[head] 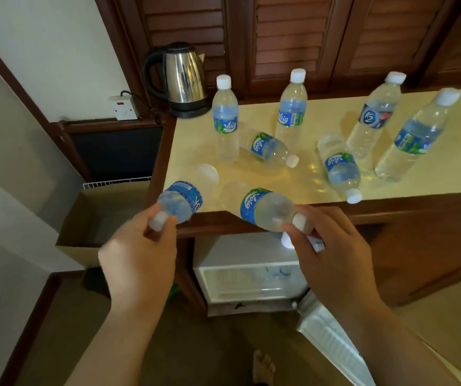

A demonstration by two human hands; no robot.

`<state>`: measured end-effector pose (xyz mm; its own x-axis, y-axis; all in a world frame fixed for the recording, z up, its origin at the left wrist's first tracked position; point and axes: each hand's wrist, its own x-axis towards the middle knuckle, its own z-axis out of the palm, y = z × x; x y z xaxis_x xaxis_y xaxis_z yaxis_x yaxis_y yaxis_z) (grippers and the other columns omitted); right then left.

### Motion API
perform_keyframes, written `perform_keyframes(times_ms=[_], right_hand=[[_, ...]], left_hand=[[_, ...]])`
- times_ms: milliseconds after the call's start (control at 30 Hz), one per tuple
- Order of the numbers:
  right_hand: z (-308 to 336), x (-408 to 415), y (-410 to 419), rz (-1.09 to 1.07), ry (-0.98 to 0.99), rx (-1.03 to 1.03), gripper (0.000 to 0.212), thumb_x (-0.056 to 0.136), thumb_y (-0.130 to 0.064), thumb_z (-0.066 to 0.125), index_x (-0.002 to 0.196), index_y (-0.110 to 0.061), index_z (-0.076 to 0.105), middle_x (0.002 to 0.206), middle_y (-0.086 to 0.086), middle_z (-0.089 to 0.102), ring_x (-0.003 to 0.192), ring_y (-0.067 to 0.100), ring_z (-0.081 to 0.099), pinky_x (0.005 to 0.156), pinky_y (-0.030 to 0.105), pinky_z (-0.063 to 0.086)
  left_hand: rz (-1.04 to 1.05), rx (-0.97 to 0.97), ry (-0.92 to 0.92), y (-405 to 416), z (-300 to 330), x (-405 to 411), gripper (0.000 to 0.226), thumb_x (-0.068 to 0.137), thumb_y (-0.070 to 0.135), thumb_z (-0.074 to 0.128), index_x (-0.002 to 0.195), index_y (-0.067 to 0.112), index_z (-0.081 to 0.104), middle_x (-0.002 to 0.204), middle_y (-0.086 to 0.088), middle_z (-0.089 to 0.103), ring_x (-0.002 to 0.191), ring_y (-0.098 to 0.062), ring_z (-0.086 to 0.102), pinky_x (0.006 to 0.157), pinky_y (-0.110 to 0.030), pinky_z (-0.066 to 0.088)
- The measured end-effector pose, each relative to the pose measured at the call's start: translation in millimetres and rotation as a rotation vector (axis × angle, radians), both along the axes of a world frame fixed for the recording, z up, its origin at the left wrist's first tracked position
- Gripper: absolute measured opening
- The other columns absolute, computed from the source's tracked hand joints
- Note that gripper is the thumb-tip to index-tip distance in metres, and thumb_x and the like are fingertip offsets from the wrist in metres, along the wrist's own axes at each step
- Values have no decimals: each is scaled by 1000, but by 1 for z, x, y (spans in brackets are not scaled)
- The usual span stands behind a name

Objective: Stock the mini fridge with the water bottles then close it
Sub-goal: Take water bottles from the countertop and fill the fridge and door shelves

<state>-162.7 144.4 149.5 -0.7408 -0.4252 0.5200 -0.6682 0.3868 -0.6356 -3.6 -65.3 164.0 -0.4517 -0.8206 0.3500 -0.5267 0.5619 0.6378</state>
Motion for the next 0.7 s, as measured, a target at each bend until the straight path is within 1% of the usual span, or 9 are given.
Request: perform_keyframes(times_ms=[133,200,300,333,400,433,533,600,700], right_hand=[[8,41,36,-32,66,-18,25,95,-28,73,114,-11,72,110,-2,67,95,6,62,79,8,50],[4,56,51,-24,71,-12,29,94,-32,68,111,-9,72,108,1,67,91,10,63,78,6,50],[-19,68,68,9,37,28,22,95,-31,72,106,-13,71,105,-2,67,87,7,62,70,9,53],[-30,71,72,22,3,59,22,94,-33,74,106,-15,71,105,-4,67,86,8,64,67,12,55],[-57,74,79,40,-63,136,23,90,-35,76,104,-18,71,103,-5,68,82,11,68,60,18,58],[-72,74,81,43,-97,171,22,87,-33,77,103,-20,72,102,-7,69,79,11,68,58,19,58],[-120,70,84,89,-140,263,17,88,-26,80,103,-23,73,97,-12,66,71,3,62,56,8,48],[-161,66,84,133,-154,304,17,90,-25,77,106,-21,74,99,-12,66,69,1,61,59,4,42],[-231,59,79,176,-185,391,26,86,-25,77,110,-19,73,105,-8,66,68,2,64,61,7,43]], left_hand=[[-63,-62,6,31,5,53,39,96,51,61,125,28,68,98,8,71,84,-8,71,62,-27,59],[-72,-18,32,43,2,75,39,94,58,60,123,34,68,93,10,70,77,-7,70,62,-28,58],[-141,66,34,69,-6,95,27,90,48,69,115,55,64,94,29,68,82,-3,70,69,-14,56],[-168,70,7,80,-10,98,28,88,44,72,110,58,63,93,33,67,82,-2,69,69,-11,54],[-164,24,-72,99,-28,100,32,80,37,81,107,50,72,82,17,67,63,-6,65,61,-14,51],[-143,18,-110,106,-42,99,31,76,33,85,104,42,78,76,12,64,60,-5,63,59,-16,49],[-129,50,-249,116,-99,87,26,78,28,86,101,37,81,66,14,57,61,-5,59,54,-25,51],[-158,78,-340,111,-146,78,27,79,30,84,106,36,80,64,19,57,63,-4,57,50,-21,49],[-170,169,-446,101,-217,60,33,88,37,75,121,38,73,81,19,65,75,-3,61,58,-17,53]])
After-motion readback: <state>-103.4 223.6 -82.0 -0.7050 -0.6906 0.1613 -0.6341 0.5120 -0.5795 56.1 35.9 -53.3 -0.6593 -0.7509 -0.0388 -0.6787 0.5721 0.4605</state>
